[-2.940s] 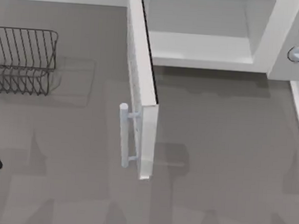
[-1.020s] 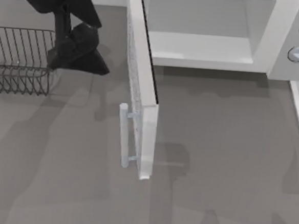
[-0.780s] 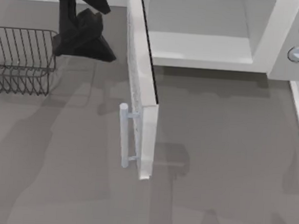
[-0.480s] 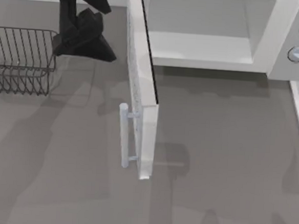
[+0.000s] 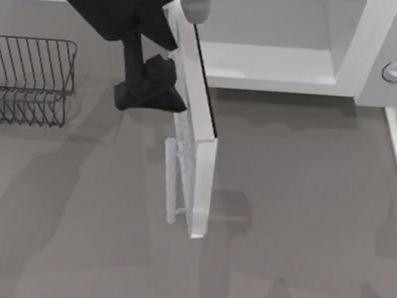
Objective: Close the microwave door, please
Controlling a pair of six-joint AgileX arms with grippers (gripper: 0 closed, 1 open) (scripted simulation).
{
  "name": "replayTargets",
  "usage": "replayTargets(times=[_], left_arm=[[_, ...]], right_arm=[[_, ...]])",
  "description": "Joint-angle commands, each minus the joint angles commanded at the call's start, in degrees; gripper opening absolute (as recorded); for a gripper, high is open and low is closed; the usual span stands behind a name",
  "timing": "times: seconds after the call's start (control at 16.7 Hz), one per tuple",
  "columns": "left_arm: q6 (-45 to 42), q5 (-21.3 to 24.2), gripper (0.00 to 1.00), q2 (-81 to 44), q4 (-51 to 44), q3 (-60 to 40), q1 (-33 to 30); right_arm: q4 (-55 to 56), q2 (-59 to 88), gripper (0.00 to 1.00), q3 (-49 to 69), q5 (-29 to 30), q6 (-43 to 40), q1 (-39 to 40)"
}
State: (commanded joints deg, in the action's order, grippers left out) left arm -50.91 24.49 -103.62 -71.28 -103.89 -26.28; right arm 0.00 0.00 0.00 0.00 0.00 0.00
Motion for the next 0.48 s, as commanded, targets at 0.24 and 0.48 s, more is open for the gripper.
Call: replayTargets(times=[0.24,0.48], left_arm=[[1.5,-0.5,1.0,0.0,4.8,4.6,-1.5],[1.5,-0.5,0.92,0.0,4.8,4.6,-1.5]], right_arm=[[0.0,0.0,1.0,0.0,0.0,0.0,0.0],[0.0,0.0,1.0,0.0,0.0,0.0,0.0]])
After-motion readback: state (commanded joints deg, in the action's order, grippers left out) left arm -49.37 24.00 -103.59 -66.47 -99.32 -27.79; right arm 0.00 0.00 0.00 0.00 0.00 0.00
